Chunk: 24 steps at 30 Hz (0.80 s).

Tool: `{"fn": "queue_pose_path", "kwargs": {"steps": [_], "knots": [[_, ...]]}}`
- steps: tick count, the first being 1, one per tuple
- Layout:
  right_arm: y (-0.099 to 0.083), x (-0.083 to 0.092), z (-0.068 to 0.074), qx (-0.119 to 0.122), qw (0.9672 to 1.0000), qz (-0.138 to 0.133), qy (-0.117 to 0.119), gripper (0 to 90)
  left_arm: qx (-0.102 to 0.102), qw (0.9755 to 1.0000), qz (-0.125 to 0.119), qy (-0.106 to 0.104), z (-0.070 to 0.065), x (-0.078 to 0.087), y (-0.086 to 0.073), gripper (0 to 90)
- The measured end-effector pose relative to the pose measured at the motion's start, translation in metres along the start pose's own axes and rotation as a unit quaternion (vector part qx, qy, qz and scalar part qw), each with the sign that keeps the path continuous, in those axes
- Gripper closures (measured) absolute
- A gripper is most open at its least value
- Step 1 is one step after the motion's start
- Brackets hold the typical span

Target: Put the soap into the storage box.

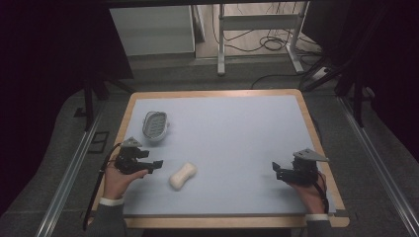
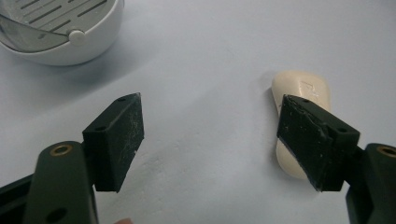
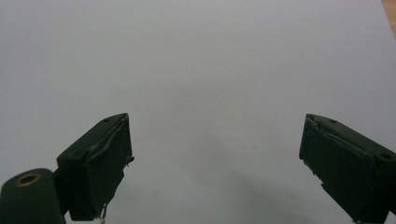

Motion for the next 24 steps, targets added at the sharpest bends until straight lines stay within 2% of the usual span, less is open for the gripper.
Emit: {"fn": "queue_pose_path", "kwargs": {"steps": [5, 7, 9, 11, 15, 19, 24], "knots": [[0.0, 0.001, -0.001, -0.001, 1.0, -0.002, -0.002, 9.3, 0.001, 1.0, -0.004, 0.003, -0.002, 0.003, 0.001, 23.3], [0.001, 0.002, 0.0, -0.003, 1.0, -0.003, 0.001, 9.3, 0.01, 0.9998, -0.012, -0.014, -0.006, 0.005, 0.004, 23.3], [0.001, 0.002, 0.0, -0.004, 1.0, -0.003, 0.003, 9.3, 0.009, 0.9997, -0.014, -0.019, -0.009, 0.007, 0.005, 23.3], [0.002, 0.002, 0.0, -0.003, 1.0, -0.004, 0.005, 9.3, 0.001, 0.9999, -0.01, -0.005, -0.011, 0.009, 0.006, 23.5], [0.002, 0.004, -0.001, -0.007, 0.9999, -0.009, 0.009, 9.3, 0.002, 1.0, 0.002, 0.005, -0.009, 0.008, 0.004, 23.7], [0.001, 0.002, 0.0, -0.002, 0.9999, -0.005, 0.014, 9.6, 0.001, 1.0, 0.009, 0.003, -0.011, 0.008, 0.003, 23.5], [0.002, 0.005, 0.0, -0.001, 0.9999, -0.007, 0.013, 9.8, -0.01, 0.9998, 0.017, 0.005, -0.013, 0.013, 0.009, 23.4]]}}
Point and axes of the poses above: each handheld gripper's, and its own axes: x roughly backward along the jaws, y roughly out of its top, z roughly to its left, the point moved 9 cm from there along -x, roughly forward along the jaws, and after that the axes turned 8 degrees about y, right-handed, at the moved point
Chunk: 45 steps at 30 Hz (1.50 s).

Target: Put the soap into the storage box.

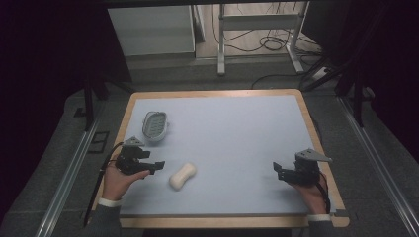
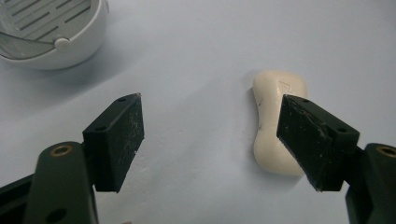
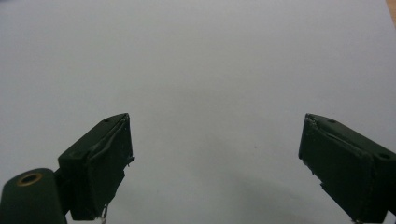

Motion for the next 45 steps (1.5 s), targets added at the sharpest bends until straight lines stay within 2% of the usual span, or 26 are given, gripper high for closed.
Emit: {"fn": "queue_pose_path", "kwargs": {"steps": [7, 13, 22, 32, 45], "knots": [[0.0, 0.002, -0.001, 0.001, 1.0, -0.002, -0.003, 10.0, -0.008, 1.0, 0.002, -0.002, -0.001, 0.005, 0.006, 23.4], [-0.001, 0.002, -0.002, 0.004, 1.0, 0.002, -0.005, 9.9, -0.024, 0.9997, 0.01, 0.0, -0.005, 0.007, 0.011, 23.0], [-0.002, 0.002, -0.002, 0.006, 1.0, 0.003, -0.005, 10.0, -0.031, 0.9995, 0.008, -0.001, -0.012, 0.01, 0.017, 23.9], [-0.002, 0.003, -0.003, 0.007, 0.9999, 0.005, -0.008, 10.0, -0.05, 0.9982, 0.031, -0.01, -0.025, 0.003, 0.018, 23.9], [-0.003, 0.004, -0.003, 0.006, 0.9999, 0.006, -0.009, 10.0, -0.069, 0.9965, 0.044, -0.018, -0.04, -0.007, 0.023, 23.8]]}}
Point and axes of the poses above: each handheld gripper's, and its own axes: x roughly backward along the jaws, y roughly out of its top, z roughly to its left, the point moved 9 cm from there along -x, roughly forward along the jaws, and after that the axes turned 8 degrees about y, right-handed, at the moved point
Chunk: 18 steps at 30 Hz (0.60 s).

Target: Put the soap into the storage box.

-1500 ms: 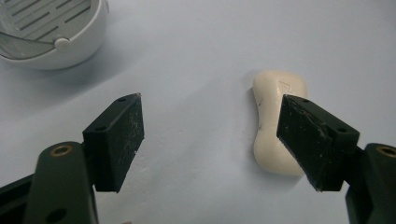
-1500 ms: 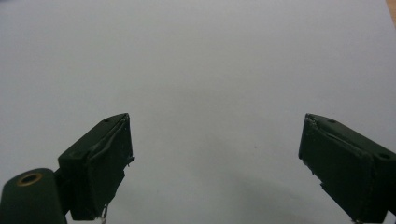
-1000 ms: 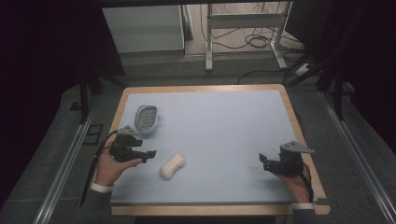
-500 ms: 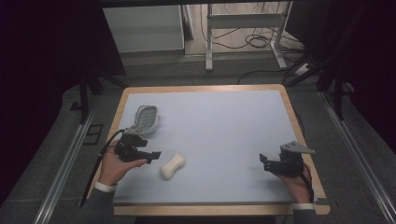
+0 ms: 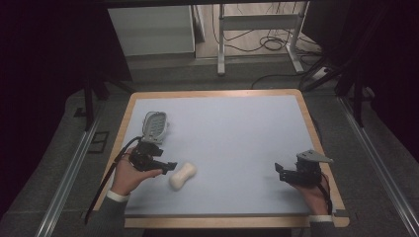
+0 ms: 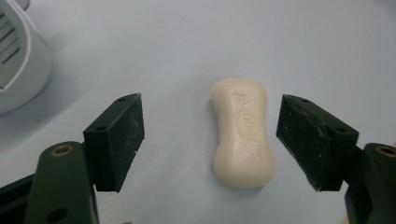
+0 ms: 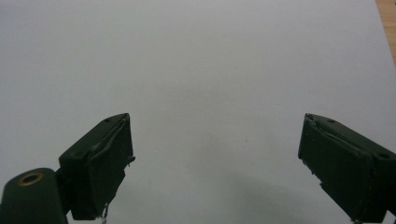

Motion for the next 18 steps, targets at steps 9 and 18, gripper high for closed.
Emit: {"fn": "queue_pose_path", "kwargs": {"steps": [9, 18], "knots": [[-0.001, 0.001, -0.001, -0.002, 1.0, 0.001, -0.002, 10.0, -0.016, 0.9997, 0.021, -0.001, -0.015, -0.012, 0.002, 23.7], [-0.001, 0.001, -0.003, -0.004, 1.0, 0.002, -0.003, 10.1, -0.029, 0.9987, 0.042, 0.001, -0.024, -0.023, -0.001, 23.9]]}}
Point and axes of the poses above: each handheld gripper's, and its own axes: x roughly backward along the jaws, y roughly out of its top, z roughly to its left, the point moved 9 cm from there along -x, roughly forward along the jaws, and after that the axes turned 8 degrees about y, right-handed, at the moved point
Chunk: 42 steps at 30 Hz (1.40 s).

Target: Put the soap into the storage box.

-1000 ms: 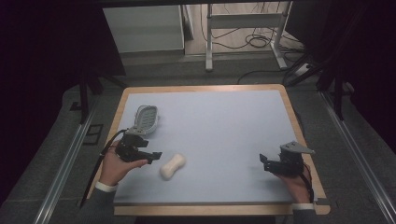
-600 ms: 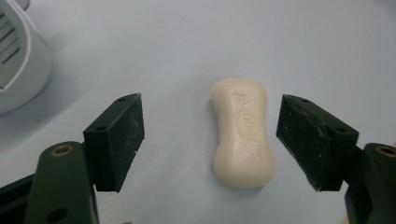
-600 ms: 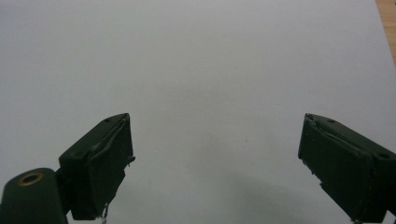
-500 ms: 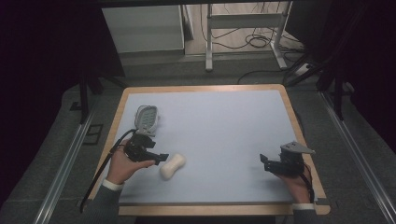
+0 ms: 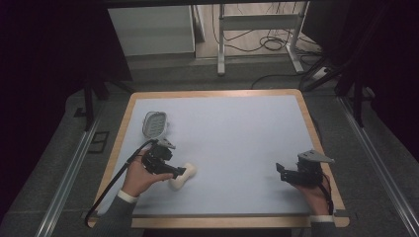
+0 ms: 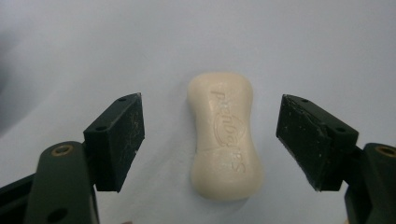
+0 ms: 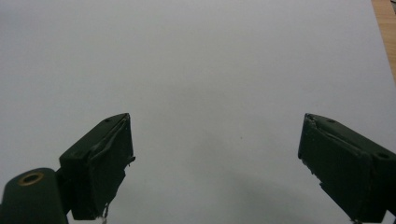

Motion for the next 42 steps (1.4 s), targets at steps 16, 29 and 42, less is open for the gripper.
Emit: {"fn": "queue_pose_path", "kwargs": {"steps": [16, 29, 42], "knots": [[-0.002, -0.001, 0.0, 0.0, 1.0, 0.003, -0.002, 10.1, -0.011, 0.9988, 0.047, 0.004, -0.014, -0.021, -0.01, 24.2], [-0.003, -0.002, 0.0, 0.0, 1.0, 0.007, -0.003, 10.1, -0.006, 0.997, 0.075, 0.016, -0.015, -0.035, -0.015, 25.3], [-0.005, -0.004, 0.0, 0.004, 0.9999, 0.012, -0.005, 10.1, -0.008, 0.9956, 0.089, 0.029, -0.016, -0.046, -0.018, 45.8]]}}
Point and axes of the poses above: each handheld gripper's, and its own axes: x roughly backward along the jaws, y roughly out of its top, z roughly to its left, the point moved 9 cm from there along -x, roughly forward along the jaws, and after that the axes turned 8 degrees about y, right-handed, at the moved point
